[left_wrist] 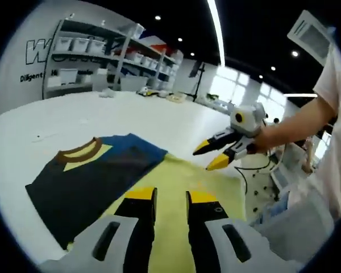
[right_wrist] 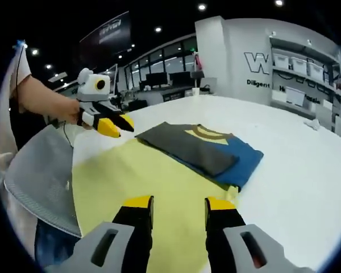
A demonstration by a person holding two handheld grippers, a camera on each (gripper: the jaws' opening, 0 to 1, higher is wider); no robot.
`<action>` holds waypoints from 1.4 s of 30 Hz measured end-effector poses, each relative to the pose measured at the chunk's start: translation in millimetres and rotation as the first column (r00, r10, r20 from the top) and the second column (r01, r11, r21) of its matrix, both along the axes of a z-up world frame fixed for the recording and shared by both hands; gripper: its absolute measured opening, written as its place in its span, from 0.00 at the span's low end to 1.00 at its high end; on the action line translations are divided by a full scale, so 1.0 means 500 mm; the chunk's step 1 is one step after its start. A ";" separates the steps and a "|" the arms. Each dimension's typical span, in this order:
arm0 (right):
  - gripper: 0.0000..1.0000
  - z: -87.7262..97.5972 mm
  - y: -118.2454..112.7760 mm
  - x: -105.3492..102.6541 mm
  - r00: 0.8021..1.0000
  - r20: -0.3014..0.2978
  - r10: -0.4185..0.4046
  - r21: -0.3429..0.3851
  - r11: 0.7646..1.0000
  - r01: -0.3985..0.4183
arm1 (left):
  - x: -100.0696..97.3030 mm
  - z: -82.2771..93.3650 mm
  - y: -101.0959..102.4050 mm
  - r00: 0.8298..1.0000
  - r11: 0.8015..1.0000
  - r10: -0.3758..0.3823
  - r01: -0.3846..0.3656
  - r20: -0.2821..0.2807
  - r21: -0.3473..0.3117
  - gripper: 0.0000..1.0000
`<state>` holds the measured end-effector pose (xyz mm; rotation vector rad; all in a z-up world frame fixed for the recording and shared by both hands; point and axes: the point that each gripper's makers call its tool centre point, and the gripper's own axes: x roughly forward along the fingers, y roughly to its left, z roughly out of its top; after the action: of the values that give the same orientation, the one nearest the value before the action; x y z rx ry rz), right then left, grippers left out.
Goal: Fold the garment on the visible template until the final outline fits inside the template.
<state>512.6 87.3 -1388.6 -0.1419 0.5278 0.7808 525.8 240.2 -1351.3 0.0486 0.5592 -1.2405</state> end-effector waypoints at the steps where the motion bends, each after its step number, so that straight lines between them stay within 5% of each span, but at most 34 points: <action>1: 0.31 0.001 0.004 -0.013 1.000 -0.003 0.019 0.010 1.000 -0.019 | -0.017 -0.005 0.012 1.000 1.000 -0.023 0.023 0.002 0.019 0.18; 11: 0.28 -0.025 0.011 -0.144 0.968 -0.057 0.243 -0.061 0.967 -0.246 | -0.195 -0.062 0.142 0.975 0.958 -0.221 0.218 -0.005 0.184 0.17; 20: 0.25 -0.061 -0.012 -0.228 0.939 -0.099 0.329 -0.136 0.930 -0.340 | -0.264 -0.094 0.198 0.950 0.910 -0.313 0.295 0.015 0.291 0.19; 21: 0.24 -0.064 -0.015 -0.232 0.938 -0.098 0.332 -0.145 0.928 -0.344 | -0.269 -0.097 0.201 0.947 0.905 -0.321 0.300 0.023 0.303 0.19; 22: 0.23 -0.070 -0.020 -0.236 0.937 -0.101 0.334 -0.156 0.925 -0.347 | -0.270 -0.112 0.218 0.938 0.877 -0.344 0.308 0.036 0.369 0.18; 25: 0.22 -0.078 -0.028 -0.245 0.939 -0.103 0.328 -0.165 0.925 -0.341 | -0.273 -0.121 0.228 0.937 0.872 -0.347 0.303 0.048 0.384 0.18; 29: 0.21 -0.089 -0.035 -0.258 0.938 -0.107 0.331 -0.185 0.920 -0.346 | -0.284 -0.141 0.245 0.919 0.829 -0.392 0.329 0.051 0.452 0.17; 36: 0.18 -0.097 -0.047 -0.260 0.933 -0.111 0.342 -0.227 0.905 -0.359 | -0.269 -0.163 0.248 0.924 0.824 -0.377 0.301 0.067 0.480 0.09; 39: 0.18 -0.108 -0.056 -0.264 0.928 -0.125 0.352 -0.247 0.895 -0.373 | -0.274 -0.182 0.256 0.913 0.794 -0.405 0.322 0.053 0.515 0.10; 42: 0.17 -0.111 -0.063 -0.268 0.927 -0.131 0.351 -0.257 0.891 -0.374 | -0.274 -0.183 0.251 0.910 0.791 -0.409 0.320 0.062 0.521 0.21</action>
<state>378.6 55.9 -1444.1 -0.4829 0.6989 1.0788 389.0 366.0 -1442.8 0.7336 0.7324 -1.4200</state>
